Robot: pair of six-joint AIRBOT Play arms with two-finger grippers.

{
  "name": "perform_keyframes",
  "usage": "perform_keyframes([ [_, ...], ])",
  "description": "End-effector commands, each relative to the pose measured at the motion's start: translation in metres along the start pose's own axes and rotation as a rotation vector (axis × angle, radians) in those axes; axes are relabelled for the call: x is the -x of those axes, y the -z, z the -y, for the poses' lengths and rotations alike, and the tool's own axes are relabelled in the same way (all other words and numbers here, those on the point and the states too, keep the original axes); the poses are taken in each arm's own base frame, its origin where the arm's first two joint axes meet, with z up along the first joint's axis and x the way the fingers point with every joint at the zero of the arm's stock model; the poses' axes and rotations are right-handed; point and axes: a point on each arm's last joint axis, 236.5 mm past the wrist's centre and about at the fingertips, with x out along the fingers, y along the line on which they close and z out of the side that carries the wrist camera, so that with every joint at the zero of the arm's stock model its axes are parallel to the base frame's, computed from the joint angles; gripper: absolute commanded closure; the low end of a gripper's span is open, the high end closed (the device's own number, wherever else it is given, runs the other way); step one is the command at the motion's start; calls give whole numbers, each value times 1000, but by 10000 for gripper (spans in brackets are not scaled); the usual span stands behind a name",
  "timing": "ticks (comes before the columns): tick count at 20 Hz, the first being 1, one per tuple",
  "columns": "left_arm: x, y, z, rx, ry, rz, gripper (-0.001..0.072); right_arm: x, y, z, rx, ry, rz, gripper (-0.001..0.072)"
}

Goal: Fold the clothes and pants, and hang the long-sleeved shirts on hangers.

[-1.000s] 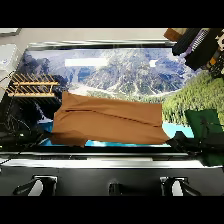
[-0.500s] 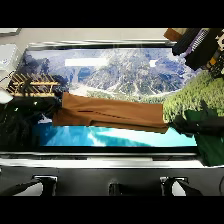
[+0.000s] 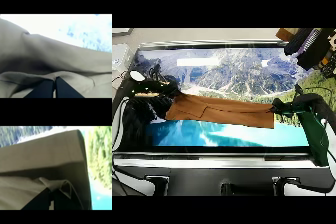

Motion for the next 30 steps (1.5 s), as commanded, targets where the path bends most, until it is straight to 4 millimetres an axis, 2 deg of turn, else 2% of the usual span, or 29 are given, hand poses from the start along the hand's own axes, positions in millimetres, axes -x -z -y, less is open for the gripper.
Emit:
perform_keyframes([
  [1, -27, 4, -12, 26, -6, -54, 692, -19, -8, 14, -27, 51, -21, 679],
  [2, -32, 6, -12, 19, -6, -64, 679, -20, -5, 17, -28, 62, -34, 657],
  [3, -34, 6, -11, 14, -7, -63, 615, -19, -1, 19, -31, 74, -52, 547],
  [5, -29, 3, -8, 0, -9, -57, 399, -9, 11, 28, -36, 135, -119, 311],
  [6, -23, -1, -4, -13, -8, -52, 246, 4, 12, 28, -8, 165, -135, 214],
  [7, -14, -6, -2, -33, -18, -45, 199, 20, 7, 26, 30, 191, -121, 214],
  [9, 10, -14, 4, -93, -56, -30, 195, 47, -10, 24, 68, 220, -66, 213],
  [10, 23, -17, 7, -124, -81, -21, 195, 51, -13, 28, 37, 205, -70, 156],
  [11, 35, -21, 10, -149, -98, -6, 194, 50, -13, 34, -2, 169, -87, 101],
  [13, 54, -26, 21, -174, -101, 29, 193, 40, -12, 32, -91, 18, -136, 56],
  [15, 67, -28, 30, -189, -98, 56, 194, 29, -14, 30, -130, -94, -166, 56],
  [17, 76, -29, 35, -198, -95, 72, 193, 12, -10, 36, -133, -107, -202, 56],
  [21, 77, -28, 36, -196, -95, 70, 193, -15, -1, 26, -132, -159, -248, 56],
  [26, 77, -28, 36, -196, -95, 71, 194, -37, 6, 18, -102, -135, -264, 67],
  [27, 77, -28, 36, -196, -95, 70, 193, -41, 9, 17, -85, -118, -272, 163],
  [28, 77, -28, 36, -196, -95, 69, 193, -44, 13, 16, -63, -101, -280, 228],
  [29, 77, -28, 36, -196, -95, 69, 194, -46, 17, 12, -48, -99, -291, 332],
  [30, 77, -28, 36, -196, -95, 69, 194, -48, 21, 8, -36, -100, -302, 472],
])
